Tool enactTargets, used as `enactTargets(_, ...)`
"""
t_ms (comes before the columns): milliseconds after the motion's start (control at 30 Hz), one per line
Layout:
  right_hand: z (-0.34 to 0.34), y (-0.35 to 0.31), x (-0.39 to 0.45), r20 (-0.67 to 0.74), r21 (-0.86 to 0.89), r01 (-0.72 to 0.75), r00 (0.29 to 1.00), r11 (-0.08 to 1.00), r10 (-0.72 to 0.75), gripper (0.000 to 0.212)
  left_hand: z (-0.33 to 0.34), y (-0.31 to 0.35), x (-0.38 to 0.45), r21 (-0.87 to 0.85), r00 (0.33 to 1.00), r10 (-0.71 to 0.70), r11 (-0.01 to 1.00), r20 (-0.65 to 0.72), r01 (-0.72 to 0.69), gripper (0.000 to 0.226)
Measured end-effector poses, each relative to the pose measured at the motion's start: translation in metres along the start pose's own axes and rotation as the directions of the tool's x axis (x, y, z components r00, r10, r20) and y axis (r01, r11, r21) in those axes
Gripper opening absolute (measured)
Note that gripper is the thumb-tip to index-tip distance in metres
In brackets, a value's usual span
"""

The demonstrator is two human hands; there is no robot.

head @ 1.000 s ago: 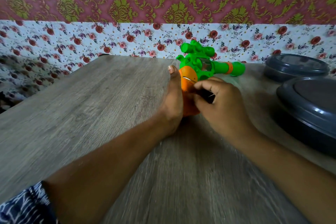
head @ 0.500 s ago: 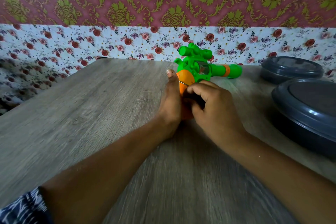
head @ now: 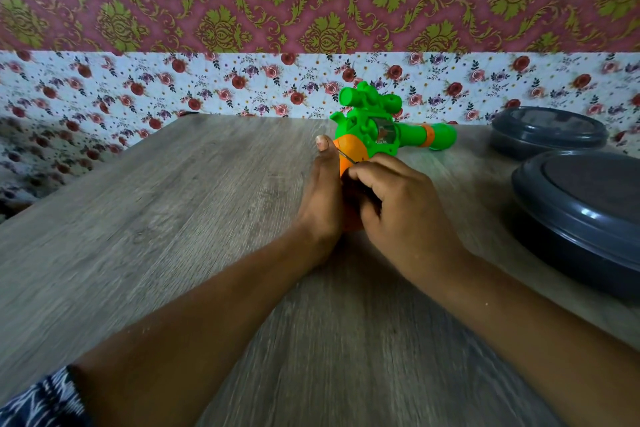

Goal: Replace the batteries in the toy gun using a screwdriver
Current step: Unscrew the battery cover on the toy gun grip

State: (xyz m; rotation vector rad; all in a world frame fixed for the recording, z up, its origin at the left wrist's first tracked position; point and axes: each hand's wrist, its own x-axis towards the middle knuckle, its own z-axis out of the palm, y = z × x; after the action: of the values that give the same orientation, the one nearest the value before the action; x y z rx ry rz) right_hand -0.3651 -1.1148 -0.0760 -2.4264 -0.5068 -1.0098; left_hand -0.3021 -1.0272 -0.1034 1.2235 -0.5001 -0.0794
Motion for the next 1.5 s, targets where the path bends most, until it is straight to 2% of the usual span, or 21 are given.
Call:
enactTargets(167,-0.001,0.0,0.0,0.009,-0.006,0.008,1.0,1.0,-0.008,0.026,0.002,0.002,-0.001,-0.011,1.0,-0.012,1.0,0.02,0.012,0.089)
enactTargets(267,0.0,0.002,0.001,-0.007,0.043,-0.05,0.999,0.998,0.05,0.022,0.002,0.002,-0.001,0.004,0.999,-0.032,0.999,-0.02,0.032,0.091)
enactTargets(400,-0.001,0.005,0.002,-0.015,0.093,-0.103,0.994,0.99,0.104,0.018,0.002,0.002,-0.002,0.026,0.996,-0.066,0.997,-0.067,0.068,0.078)
enactTargets(500,-0.002,0.003,0.002,0.008,0.074,-0.079,0.997,0.994,0.078,0.021,0.002,0.002,-0.002,0.03,0.996,-0.059,0.998,-0.068,0.061,0.094)
enactTargets(600,-0.003,0.001,0.001,0.023,0.063,-0.079,0.997,0.995,0.078,0.02,0.002,0.003,-0.002,0.042,0.996,-0.061,0.997,-0.06,0.064,0.097)
enactTargets(733,-0.002,0.002,0.003,0.036,0.137,-0.226,0.974,0.965,0.223,0.01,0.002,0.001,-0.003,0.075,0.993,-0.095,0.992,-0.071,0.1,0.097)
enactTargets(833,0.0,0.002,0.002,0.059,0.077,-0.277,0.96,0.958,0.273,0.005,0.003,0.002,-0.004,0.101,0.993,-0.086,0.99,-0.086,0.095,0.094)
enactTargets(1000,0.0,-0.007,-0.002,0.129,-0.109,-0.191,0.97,0.975,0.205,0.016,0.003,0.004,-0.004,0.159,0.995,-0.064,0.984,-0.074,0.076,0.107)
enactTargets(1100,0.0,-0.007,-0.001,0.148,-0.146,-0.175,0.969,0.974,0.196,0.023,0.003,0.007,-0.005,0.18,0.995,-0.079,0.98,-0.066,0.09,0.096)
enactTargets(1167,-0.001,-0.005,0.002,0.152,-0.066,-0.211,0.964,0.975,0.219,0.023,0.004,0.008,-0.006,0.159,0.993,-0.082,0.983,-0.09,0.096,0.082)
enactTargets(1233,-0.006,0.001,0.009,0.19,0.119,-0.314,0.938,0.942,0.289,0.013,0.005,0.009,-0.007,0.12,0.988,-0.11,0.985,-0.11,0.123,0.079)
enactTargets(1333,-0.027,0.021,0.019,0.354,0.265,-0.542,0.824,0.798,0.442,0.014,0.005,0.013,-0.007,0.058,0.982,-0.168,0.983,-0.09,0.173,0.071)
enactTargets(1400,-0.039,0.037,0.018,0.433,0.155,-0.609,0.75,0.778,0.501,0.016,0.003,0.015,-0.007,0.011,0.979,-0.195,0.981,-0.055,0.196,0.067)
enactTargets(1500,-0.044,0.06,0.012,0.458,-0.179,-0.559,0.681,0.81,0.571,0.013,0.0,0.015,-0.005,0.001,0.975,-0.219,0.976,-0.046,0.219,0.075)
